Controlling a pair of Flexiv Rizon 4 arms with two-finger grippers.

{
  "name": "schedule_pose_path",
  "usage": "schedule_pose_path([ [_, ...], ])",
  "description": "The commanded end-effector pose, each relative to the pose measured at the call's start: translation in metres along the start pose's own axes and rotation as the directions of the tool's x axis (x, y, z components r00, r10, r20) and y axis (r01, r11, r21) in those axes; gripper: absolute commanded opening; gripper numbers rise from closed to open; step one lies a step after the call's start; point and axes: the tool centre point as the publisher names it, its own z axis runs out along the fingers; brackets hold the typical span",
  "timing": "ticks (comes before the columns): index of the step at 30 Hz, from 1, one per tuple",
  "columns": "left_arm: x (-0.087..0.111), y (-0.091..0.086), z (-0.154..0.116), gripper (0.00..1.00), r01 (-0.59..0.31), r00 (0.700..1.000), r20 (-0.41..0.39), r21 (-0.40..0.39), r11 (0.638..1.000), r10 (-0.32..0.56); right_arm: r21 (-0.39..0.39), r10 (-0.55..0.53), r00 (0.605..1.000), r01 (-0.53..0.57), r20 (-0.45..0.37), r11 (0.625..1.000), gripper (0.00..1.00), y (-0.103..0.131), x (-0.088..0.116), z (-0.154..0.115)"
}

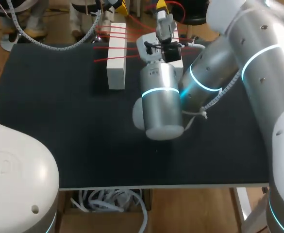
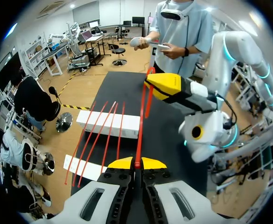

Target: Grab the tape and strap the tape.

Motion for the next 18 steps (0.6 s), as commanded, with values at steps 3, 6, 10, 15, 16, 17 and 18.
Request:
schedule_pose_path([
  [3,0.000,-0.001,-0.001,0.00,0.001,1.000,-0.002,-0.004,1.000,-0.001,-0.022,-0.021,0.991,0.019,-0.129,1.000,0.00,-0.001,-0.016,-0.007],
  [6,0.000,-0.001,-0.001,0.00,0.001,1.000,-0.002,-0.004,1.000,-0.001,-0.032,-0.037,0.987,0.032,-0.159,0.999,0.00,0.000,-0.018,-0.010],
  [10,0.000,-0.001,-0.001,0.00,0.001,1.000,-0.002,-0.004,1.000,-0.001,-0.034,-0.059,0.978,0.053,-0.200,0.998,0.00,0.005,-0.021,-0.012],
  [15,0.000,-0.001,-0.001,0.00,0.001,1.000,-0.002,-0.004,1.000,-0.001,-0.023,-0.068,0.964,0.065,-0.256,0.998,0.00,0.016,-0.028,-0.009],
  [16,0.000,-0.001,-0.001,0.00,0.001,1.000,-0.002,-0.004,1.000,-0.001,-0.024,-0.068,0.963,0.064,-0.262,0.998,0.00,0.018,-0.029,-0.009],
  [17,0.000,-0.001,-0.001,0.00,0.001,1.000,-0.002,-0.004,1.000,-0.001,-0.023,-0.069,0.960,0.066,-0.270,0.998,0.00,0.020,-0.030,-0.008],
  [18,0.000,-0.001,-0.001,0.00,0.001,1.000,-0.002,-0.004,1.000,-0.001,-0.024,-0.073,0.957,0.069,-0.280,0.997,0.00,0.022,-0.030,-0.008],
])
